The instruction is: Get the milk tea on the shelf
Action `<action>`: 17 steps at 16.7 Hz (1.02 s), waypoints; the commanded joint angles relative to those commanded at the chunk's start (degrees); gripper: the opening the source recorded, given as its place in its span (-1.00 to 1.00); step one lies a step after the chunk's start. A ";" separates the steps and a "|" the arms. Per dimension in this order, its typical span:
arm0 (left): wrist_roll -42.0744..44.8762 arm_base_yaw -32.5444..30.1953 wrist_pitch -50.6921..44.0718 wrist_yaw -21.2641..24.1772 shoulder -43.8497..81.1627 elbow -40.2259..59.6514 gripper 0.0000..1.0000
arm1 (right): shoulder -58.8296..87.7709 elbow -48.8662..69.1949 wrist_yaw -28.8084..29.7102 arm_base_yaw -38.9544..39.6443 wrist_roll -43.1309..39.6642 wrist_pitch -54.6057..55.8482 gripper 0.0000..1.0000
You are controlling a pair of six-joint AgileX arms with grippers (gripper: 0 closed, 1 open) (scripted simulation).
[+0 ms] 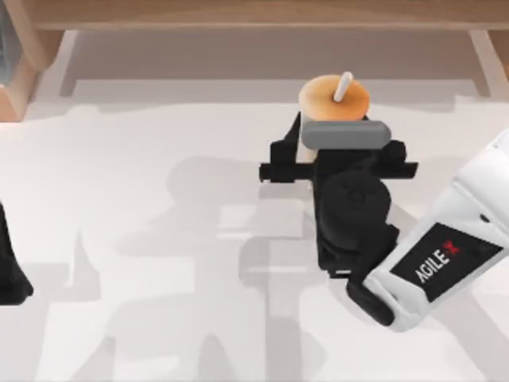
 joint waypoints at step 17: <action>0.00 0.00 0.00 0.00 0.00 0.00 1.00 | -11.60 12.49 -9.24 -0.33 -2.69 -20.72 -1.00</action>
